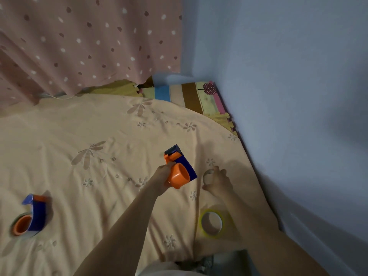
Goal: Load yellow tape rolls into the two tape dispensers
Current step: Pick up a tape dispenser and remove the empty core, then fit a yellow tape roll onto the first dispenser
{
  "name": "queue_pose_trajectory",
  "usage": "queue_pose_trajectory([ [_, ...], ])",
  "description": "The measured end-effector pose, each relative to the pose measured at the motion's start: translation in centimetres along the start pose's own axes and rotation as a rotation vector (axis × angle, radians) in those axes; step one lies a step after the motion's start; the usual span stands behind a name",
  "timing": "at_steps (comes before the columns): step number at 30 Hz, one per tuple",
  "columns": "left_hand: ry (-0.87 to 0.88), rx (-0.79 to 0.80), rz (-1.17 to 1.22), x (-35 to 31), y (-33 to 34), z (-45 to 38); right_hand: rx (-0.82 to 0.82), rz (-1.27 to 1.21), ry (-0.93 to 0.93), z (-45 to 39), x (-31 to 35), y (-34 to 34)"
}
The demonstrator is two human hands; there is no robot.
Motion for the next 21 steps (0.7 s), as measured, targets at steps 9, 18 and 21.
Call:
queue_pose_trajectory([
  [9,-0.033,-0.018,-0.029,0.4,-2.1,-0.1,0.026,0.135,0.036,-0.4,-1.0,4.3],
  [18,-0.065,-0.042,-0.010,-0.5,-2.6,0.3,0.139,0.151,0.023,-2.1,-0.5,4.7],
  [21,-0.058,-0.025,0.001,-0.2,-2.1,0.3,0.134,0.136,0.042,-1.8,-0.5,4.2],
])
Point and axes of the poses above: each hand's wrist, its own z-axis away from the middle knuckle, its own y-axis out of the palm, x = y × z, the point moved 6 cm from there along -z, towards the middle knuckle, and after that the axes turned 5 degrees about -x, right-handed, at the moved point
